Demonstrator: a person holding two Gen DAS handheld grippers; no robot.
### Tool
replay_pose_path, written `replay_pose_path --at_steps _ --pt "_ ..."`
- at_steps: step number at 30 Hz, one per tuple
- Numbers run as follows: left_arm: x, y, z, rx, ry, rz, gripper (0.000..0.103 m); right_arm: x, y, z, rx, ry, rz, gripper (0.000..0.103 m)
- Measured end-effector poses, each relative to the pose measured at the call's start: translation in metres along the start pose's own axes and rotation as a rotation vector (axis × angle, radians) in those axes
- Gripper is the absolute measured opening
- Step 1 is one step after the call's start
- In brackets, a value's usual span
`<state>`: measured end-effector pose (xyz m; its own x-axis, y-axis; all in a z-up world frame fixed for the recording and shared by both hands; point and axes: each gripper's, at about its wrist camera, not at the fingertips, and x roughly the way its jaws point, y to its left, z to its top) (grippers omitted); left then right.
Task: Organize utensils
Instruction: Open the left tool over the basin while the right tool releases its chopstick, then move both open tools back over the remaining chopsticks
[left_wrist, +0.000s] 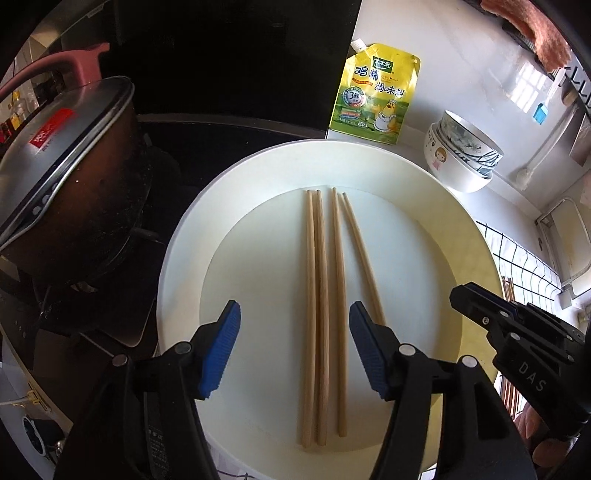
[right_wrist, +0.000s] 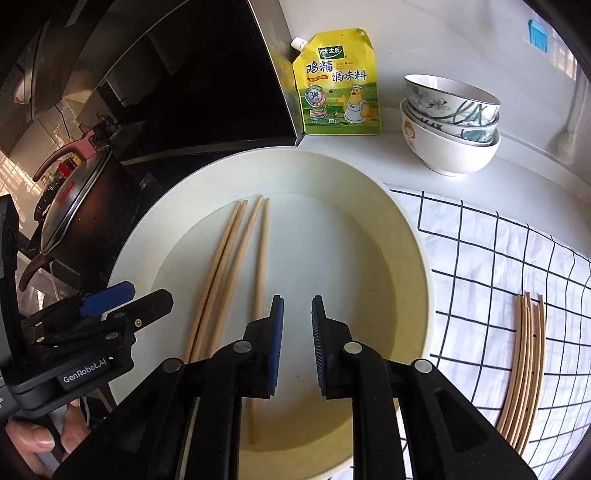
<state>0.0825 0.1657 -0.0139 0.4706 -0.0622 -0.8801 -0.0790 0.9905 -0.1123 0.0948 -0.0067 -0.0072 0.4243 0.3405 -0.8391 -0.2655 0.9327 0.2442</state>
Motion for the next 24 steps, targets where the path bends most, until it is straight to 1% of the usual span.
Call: replay_pose_path --at_steps 5,9,12,16,21,24 --pt "-0.008 -0.009 -0.009 0.007 -0.004 0.004 0.060 -0.013 -0.001 -0.008 -0.005 -0.017 0.001 0.015" --pt "-0.017 -0.025 -0.018 0.027 -0.011 -0.002 0.060 -0.032 -0.005 -0.019 -0.016 -0.048 -0.004 0.019" --pt "-0.025 -0.042 -0.024 0.047 -0.022 -0.019 0.060 -0.050 -0.017 -0.031 -0.010 -0.074 -0.006 0.022" --pt "-0.035 -0.071 -0.030 0.079 -0.040 -0.053 0.060 -0.075 -0.042 -0.048 0.010 -0.096 -0.024 0.023" --pt "-0.043 -0.115 -0.039 0.129 -0.051 -0.109 0.060 -0.106 -0.082 -0.072 0.045 -0.122 -0.093 0.027" --pt "-0.046 -0.146 -0.048 0.170 -0.052 -0.151 0.060 -0.116 -0.112 -0.088 0.080 -0.106 -0.137 0.028"
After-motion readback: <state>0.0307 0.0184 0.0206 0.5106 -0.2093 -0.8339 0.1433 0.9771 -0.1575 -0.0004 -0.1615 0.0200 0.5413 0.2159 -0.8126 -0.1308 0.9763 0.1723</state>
